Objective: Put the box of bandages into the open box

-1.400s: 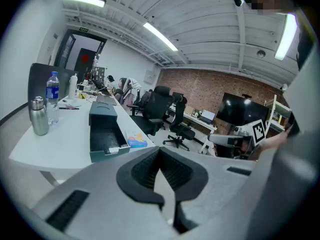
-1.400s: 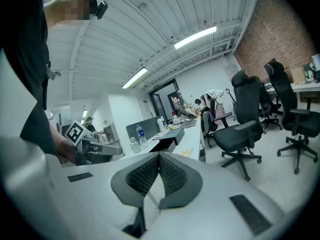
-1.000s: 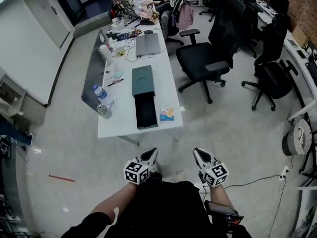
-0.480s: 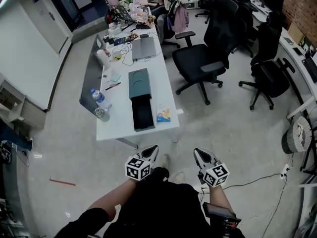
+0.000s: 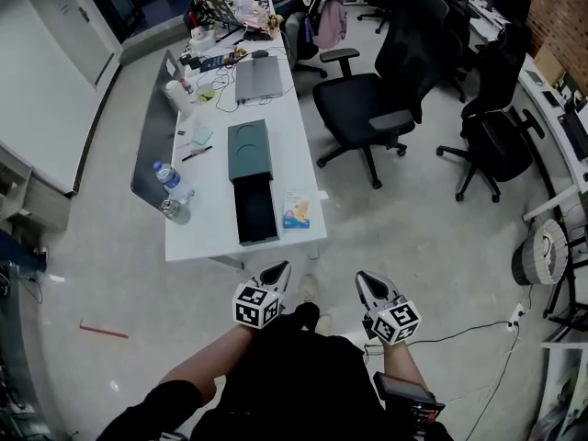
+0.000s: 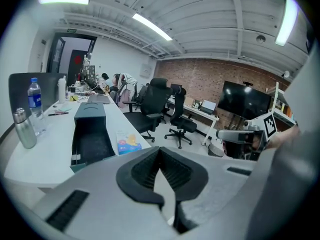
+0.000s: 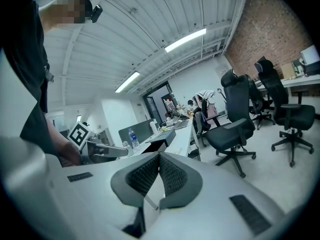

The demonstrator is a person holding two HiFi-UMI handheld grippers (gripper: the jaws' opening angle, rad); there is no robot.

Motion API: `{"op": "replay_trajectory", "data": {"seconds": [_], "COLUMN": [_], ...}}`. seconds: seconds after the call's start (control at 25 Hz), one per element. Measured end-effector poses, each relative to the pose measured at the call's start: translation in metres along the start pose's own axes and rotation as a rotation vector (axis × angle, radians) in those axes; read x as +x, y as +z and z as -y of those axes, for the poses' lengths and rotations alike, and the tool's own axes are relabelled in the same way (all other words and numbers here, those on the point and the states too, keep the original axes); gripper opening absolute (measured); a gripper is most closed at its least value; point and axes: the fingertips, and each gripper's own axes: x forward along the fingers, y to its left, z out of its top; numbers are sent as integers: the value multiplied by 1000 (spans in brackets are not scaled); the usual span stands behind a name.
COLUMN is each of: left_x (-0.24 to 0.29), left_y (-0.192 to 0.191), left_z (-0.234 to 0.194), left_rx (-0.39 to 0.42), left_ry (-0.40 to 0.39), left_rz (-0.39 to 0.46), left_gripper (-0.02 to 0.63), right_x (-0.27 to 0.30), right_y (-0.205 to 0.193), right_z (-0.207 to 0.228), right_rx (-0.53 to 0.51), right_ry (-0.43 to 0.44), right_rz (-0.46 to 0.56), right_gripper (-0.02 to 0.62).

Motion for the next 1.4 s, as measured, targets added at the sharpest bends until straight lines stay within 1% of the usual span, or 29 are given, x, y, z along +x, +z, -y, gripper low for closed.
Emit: {"op": "replay_trajectory", "data": {"seconds": [0.12,0.28,0.44,0.52,0.6,0.68,0.76,0.84,1.0,1.12,1.2,1.4], "left_x": [17,43,71,85,96,106,112,118,121,128,132,149], "left_y": [10,26,43,51,61,71,78,83,89,85,78,68], "left_z": [-6,-22,-50,-57,-62,-65,-69,-75,-83,-92,-96,-107], "left_rx": [-10,-16,-46,-69,-58,-18,5,7,-21,-29,-54,-126], "left_ry": [-6,-12,-7,-20,-30,-26,-22,-13,-1,38,63,142], "left_rz": [-1,-23,-28,-23,-20,-21,-21,-17,-27,-67,-92,-144], "left_gripper": [8,8,8,8,8,8,8,8,8,8,8,8], "right_x": [17,44,73,83,93,104,115,126,144,159,167,193], "right_y": [10,28,41,47,53,59,63,67,73,77,76,79], "right_z": [15,32,48,58,67,75,82,90,101,111,118,133], "right_rx": [-6,-18,-42,-45,-46,-49,-45,-42,-46,-46,-40,-57], "right_ry": [3,14,25,18,11,9,6,5,28,50,74,180], "right_rz": [-17,-37,-65,-70,-70,-68,-67,-66,-86,-99,-117,-173], "right_gripper": [26,26,26,26,26,26,26,26,26,26,26,26]}}
